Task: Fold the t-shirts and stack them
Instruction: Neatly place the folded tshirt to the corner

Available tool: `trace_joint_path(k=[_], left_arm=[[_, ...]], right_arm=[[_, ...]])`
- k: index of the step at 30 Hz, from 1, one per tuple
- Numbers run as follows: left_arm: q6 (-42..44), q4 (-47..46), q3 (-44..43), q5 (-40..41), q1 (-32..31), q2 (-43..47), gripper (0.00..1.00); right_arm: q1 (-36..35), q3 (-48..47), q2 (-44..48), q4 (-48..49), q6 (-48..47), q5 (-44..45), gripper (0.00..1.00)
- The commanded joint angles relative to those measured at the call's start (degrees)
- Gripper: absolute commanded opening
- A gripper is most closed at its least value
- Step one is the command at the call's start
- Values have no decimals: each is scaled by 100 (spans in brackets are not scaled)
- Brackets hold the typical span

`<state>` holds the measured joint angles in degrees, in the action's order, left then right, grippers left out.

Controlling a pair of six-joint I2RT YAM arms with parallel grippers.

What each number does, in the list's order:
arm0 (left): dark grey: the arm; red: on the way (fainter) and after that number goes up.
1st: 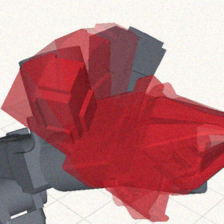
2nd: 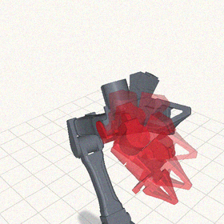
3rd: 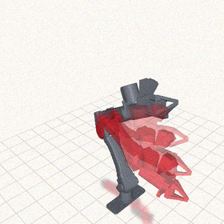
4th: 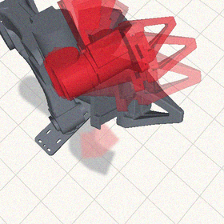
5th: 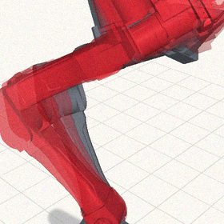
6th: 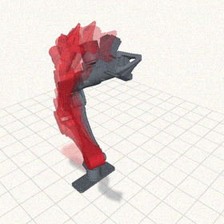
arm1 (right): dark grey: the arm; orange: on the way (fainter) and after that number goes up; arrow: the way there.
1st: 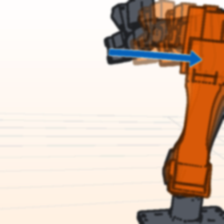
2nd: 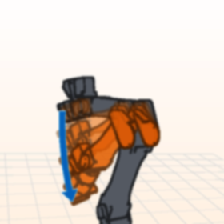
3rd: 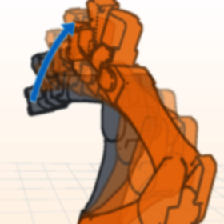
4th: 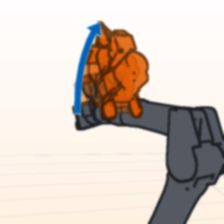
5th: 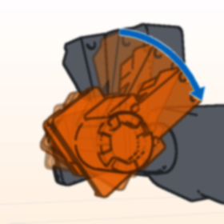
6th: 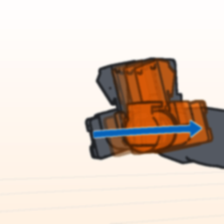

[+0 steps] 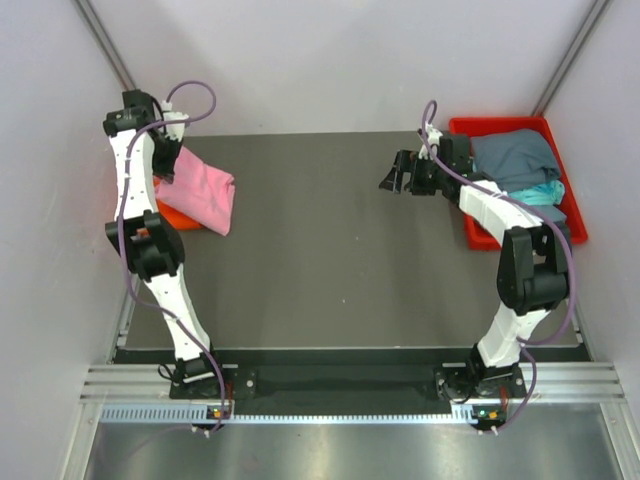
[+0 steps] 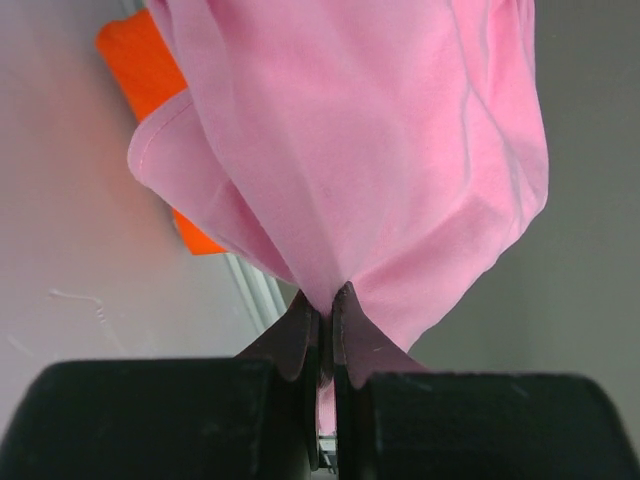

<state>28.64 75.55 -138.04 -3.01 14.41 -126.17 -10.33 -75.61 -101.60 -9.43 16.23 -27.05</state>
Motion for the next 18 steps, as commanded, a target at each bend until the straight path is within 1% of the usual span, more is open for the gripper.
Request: trace_joint_path(k=[1, 2, 10, 13, 18], left_arm=[[230, -479, -206, 248, 26, 497, 0], [221, -506, -232, 431, 26, 523, 0], [291, -576, -391, 669, 35, 541, 0], [265, -664, -425, 661, 44, 567, 0], [10, -533, -663, 468, 26, 567, 0]], right_arm=[[40, 3, 316, 152, -50, -29, 92], [40, 3, 325, 152, -50, -29, 92], [40, 12, 281, 196, -6, -99, 92], [40, 29, 281, 214, 3, -108, 92], [40, 73, 334, 205, -23, -99, 92]])
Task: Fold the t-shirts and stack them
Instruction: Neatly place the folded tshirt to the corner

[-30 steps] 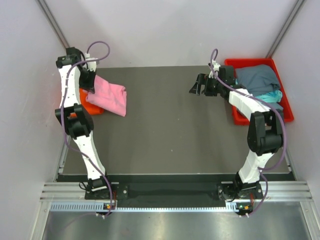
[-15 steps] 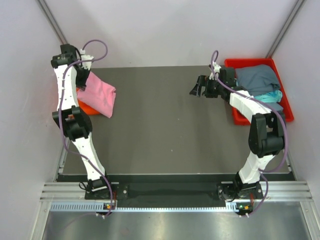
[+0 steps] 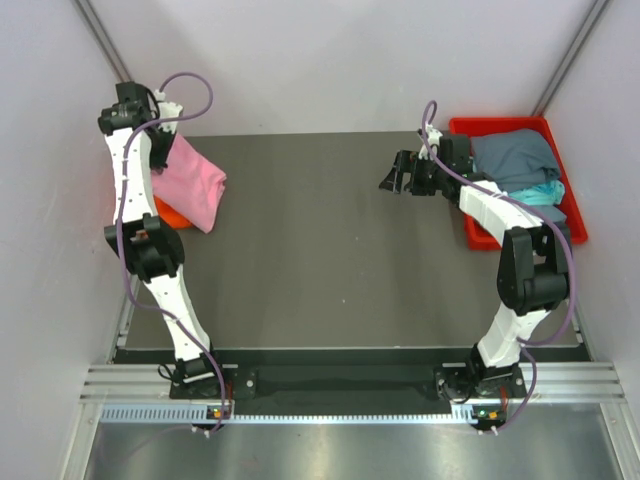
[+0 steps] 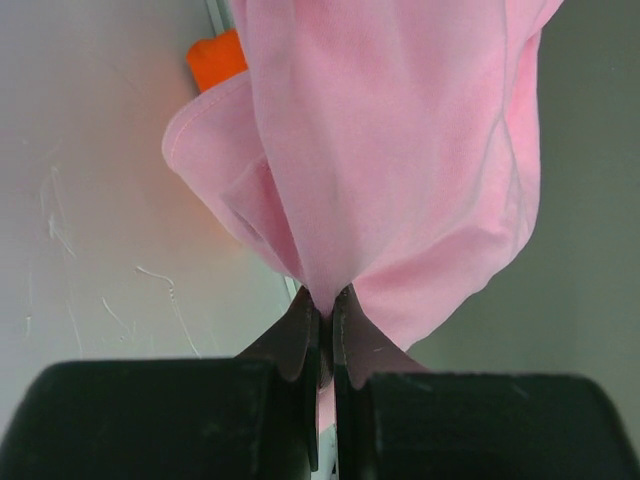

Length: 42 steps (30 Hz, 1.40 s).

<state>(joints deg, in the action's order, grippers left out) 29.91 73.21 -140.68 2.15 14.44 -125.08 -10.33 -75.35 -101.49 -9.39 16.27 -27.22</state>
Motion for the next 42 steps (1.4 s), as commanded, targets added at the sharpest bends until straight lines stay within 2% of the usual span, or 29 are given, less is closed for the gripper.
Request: trace_joint_path(k=[1, 18, 34, 42], left_arm=[[-126, -299, -390, -101, 15, 501, 0], [-609, -96, -276, -742, -450, 607, 0], [-671, -377, 32, -268, -310, 923, 0], [-961, -904, 848, 110, -152, 1020, 0]], right_arm=[[40, 64, 323, 192, -28, -90, 92], [48, 222, 428, 306, 7, -90, 92], [57, 302, 437, 332, -10, -108, 92], [66, 372, 516, 315, -36, -108, 92]])
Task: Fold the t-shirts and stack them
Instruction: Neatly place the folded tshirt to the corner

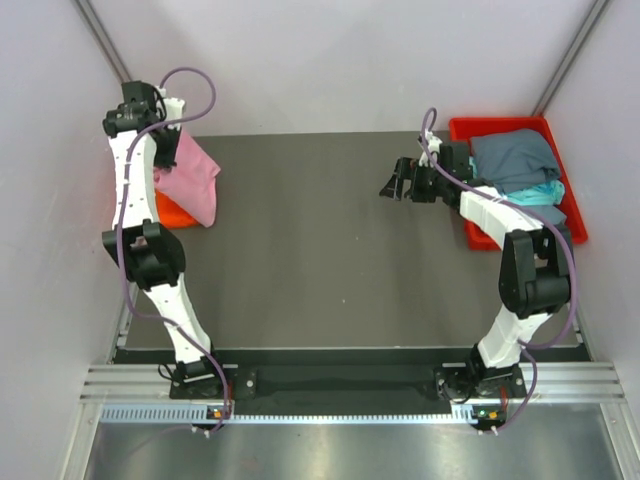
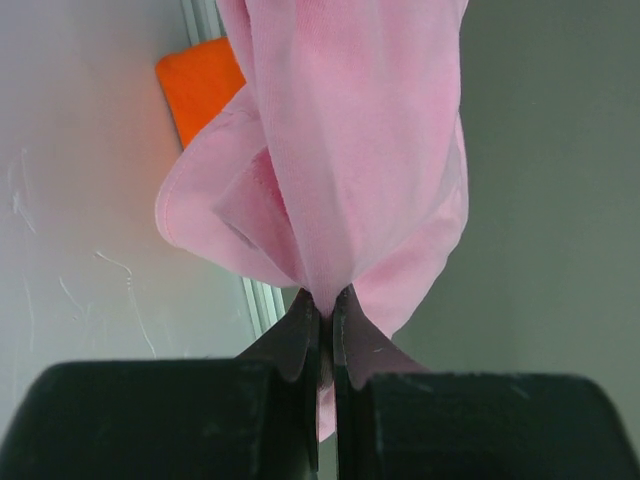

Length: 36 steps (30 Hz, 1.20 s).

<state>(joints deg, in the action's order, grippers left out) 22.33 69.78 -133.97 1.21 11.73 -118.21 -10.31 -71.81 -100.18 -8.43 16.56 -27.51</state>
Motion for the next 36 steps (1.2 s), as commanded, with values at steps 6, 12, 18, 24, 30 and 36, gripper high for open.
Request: trace_joint_path(k=[6, 12, 18, 24, 30, 36], left_arm=[[-212, -1457, 1431, 748, 409, 571, 0], [149, -2668, 2567, 1346, 532, 730, 0], [211, -3093, 2491, 1654, 954, 300, 0], [500, -3303, 1935, 1935, 1183, -255, 0], [580, -3059, 1769, 1856, 1174, -509, 0], [431, -3023, 2085, 1733, 1095, -545, 0]], right_arm=[[99, 176, 482, 254, -74, -71, 92], [134, 246, 535, 236, -74, -79, 92], [151, 317, 579, 236, -82, -79, 92], [152, 352, 579, 254, -56, -97, 93], [160, 299, 579, 227, -82, -71, 93], [160, 308, 535, 201, -56, -88, 92]])
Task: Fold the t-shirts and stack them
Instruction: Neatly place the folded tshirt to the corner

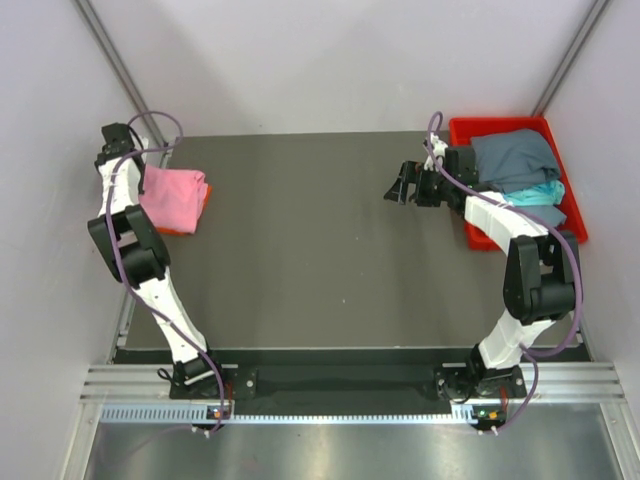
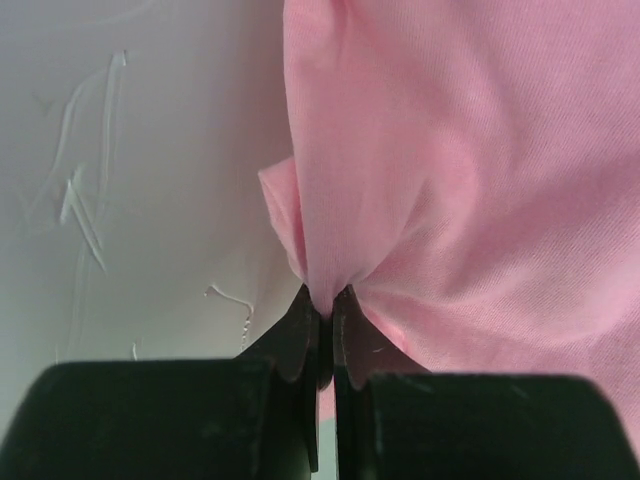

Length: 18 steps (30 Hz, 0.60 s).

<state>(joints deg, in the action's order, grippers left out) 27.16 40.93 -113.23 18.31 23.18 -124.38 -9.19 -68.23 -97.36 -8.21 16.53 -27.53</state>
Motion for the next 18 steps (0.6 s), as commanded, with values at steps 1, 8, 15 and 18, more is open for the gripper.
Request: trace_joint_path(k=[1, 8, 15, 18], left_arm=[[-122, -155, 38, 59, -76, 71, 3], [-396, -173, 108, 428, -410, 159, 50], [-343, -498, 529, -107, -1481, 1345, 59], [-553, -200, 723, -389, -1719, 1443, 60]], right_arm=[[40, -68, 235, 170, -54, -95, 93], [40, -182, 121, 179, -45, -104, 93], [5, -173, 121, 161, -45, -103, 93], [-4, -174, 95, 162, -54, -95, 93]])
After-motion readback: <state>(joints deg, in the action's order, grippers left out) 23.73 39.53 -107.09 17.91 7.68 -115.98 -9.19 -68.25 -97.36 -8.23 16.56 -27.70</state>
